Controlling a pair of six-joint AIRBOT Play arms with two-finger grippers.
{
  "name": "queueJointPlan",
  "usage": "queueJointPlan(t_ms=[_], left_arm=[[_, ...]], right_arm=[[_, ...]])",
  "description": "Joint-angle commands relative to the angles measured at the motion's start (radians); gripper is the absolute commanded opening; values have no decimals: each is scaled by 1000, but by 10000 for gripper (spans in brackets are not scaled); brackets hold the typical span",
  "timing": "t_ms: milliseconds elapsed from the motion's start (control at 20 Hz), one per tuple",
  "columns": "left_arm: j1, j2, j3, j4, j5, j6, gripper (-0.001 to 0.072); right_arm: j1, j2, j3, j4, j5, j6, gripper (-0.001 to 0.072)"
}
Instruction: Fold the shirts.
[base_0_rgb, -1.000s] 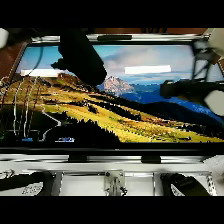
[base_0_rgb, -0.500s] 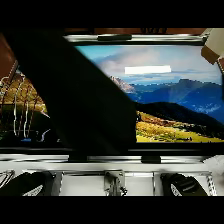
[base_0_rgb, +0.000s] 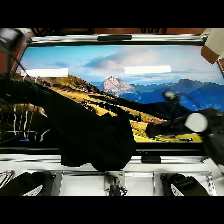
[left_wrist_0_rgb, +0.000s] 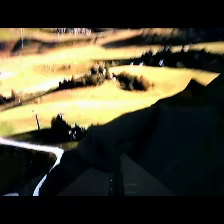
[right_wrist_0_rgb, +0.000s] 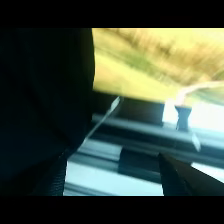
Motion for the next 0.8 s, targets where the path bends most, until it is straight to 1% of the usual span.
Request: queueJointPlan(t_ms=[0,100,200,250,450,500,550,600,650,750], left_arm=[[0,1,-97,32,33,-29,55],[0,1,-97,31,82,-42,55],[0,1,-97,31,117,-45,55],[0,1,-97,31,126,-45,54],[0,1,-97,22,126,-61,55],[0,1,-97,19,133,-60,55],[0,1,-97,18,142,-61,55],[0,1,-97,16,156,-68,55],[0,1,-97,16,172,-79,55],[0,1,-95,14,238,-135,55]], right_arm=[[1,-111,-150,174,-98,-21,681],[2,-179,-164,313,-177,-68,681],[2,-248,-164,473,-219,-159,681],[1,-282,-164,500,-223,-186,680],[2,-378,-164,491,-200,-182,671],[2,-392,-164,497,-191,-185,637],[2,-401,-164,498,-196,-196,508],[1,-400,-164,499,-218,-209,257],[0,-392,-162,518,-237,-229,103],[0,-354,-110,523,-266,-294,97]])
